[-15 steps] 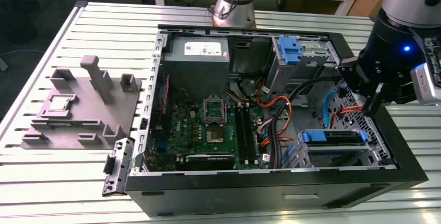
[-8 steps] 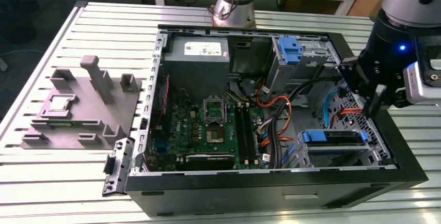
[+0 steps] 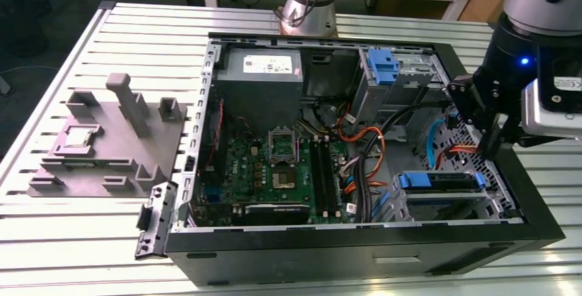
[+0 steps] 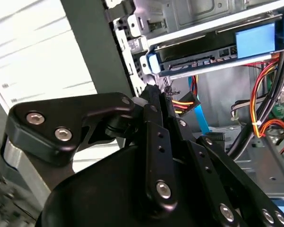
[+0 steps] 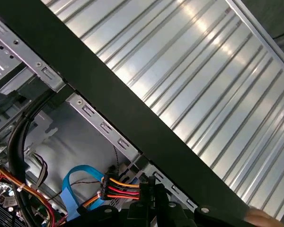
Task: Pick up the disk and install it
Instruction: 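Insert the first disk wire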
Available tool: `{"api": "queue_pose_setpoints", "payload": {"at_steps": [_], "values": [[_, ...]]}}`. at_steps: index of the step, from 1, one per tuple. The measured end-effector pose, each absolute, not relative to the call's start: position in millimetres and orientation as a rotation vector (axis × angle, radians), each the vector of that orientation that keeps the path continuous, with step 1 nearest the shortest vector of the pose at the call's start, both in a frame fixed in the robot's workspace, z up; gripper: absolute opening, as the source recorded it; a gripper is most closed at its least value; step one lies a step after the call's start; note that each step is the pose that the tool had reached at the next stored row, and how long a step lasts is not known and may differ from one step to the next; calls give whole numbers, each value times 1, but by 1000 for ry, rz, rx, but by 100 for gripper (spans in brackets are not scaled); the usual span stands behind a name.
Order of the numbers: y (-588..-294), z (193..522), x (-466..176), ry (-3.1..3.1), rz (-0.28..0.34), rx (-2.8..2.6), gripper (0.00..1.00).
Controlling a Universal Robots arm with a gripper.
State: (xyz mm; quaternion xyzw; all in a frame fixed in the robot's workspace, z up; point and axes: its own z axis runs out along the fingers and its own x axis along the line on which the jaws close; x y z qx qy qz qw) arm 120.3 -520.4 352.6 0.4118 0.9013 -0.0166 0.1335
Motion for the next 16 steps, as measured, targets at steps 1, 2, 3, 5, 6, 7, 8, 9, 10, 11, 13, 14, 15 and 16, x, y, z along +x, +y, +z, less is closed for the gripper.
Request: {"api": "queue_pose_setpoints", "payload": {"at_steps": [1,2,3,5,6,7,8,9,10,11,13,14,15,16], "values": [[-520,352,120,2603,-52,1218,17],[-520,352,120,2592,-55,1241,17],[-520,352,120,2581,-59,1265,17],[-520,352,120,2558,-66,1311,17],[-520,352,120,2546,-69,1336,17],[-520,352,120,2534,-73,1359,17],[-520,352,120,2522,-76,1382,17],[-520,351,120,2510,-80,1405,17],[-520,351,120,2497,-83,1428,17],[-520,351,120,2485,-87,1450,17],[-520,351,120,2461,-93,1493,17],[-520,351,120,2452,-96,1507,17],[-520,351,120,2449,-97,1513,17],[-520,351,120,2449,-97,1513,17]]}}
